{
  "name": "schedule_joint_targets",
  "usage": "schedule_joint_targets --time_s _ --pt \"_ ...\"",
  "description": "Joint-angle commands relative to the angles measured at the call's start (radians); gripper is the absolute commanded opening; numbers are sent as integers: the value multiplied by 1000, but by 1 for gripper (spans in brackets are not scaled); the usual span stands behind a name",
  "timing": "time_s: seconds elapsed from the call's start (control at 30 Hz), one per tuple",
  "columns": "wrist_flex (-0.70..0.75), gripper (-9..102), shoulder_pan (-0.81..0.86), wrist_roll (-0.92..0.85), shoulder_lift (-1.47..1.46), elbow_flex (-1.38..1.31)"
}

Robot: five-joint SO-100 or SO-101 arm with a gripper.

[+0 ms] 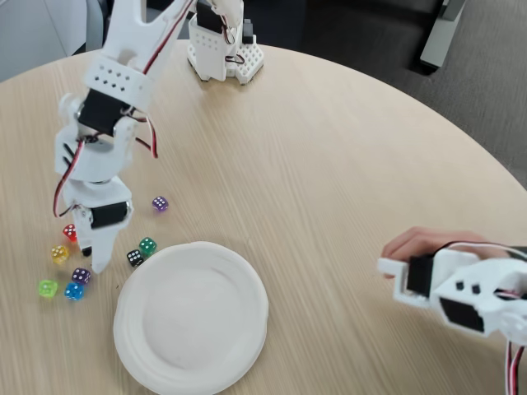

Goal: Pick a purple dice and put it in the plate.

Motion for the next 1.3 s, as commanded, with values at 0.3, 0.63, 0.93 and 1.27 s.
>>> schedule_joint_targets --time_s 0.3,0.63,0.93,1.27 --pt "-9 14 -20 43 5 -130" --pt "-9 14 -21 41 3 -130" --pt "-8 14 -112 101 3 -130" --pt "6 14 -218 175 5 -244"
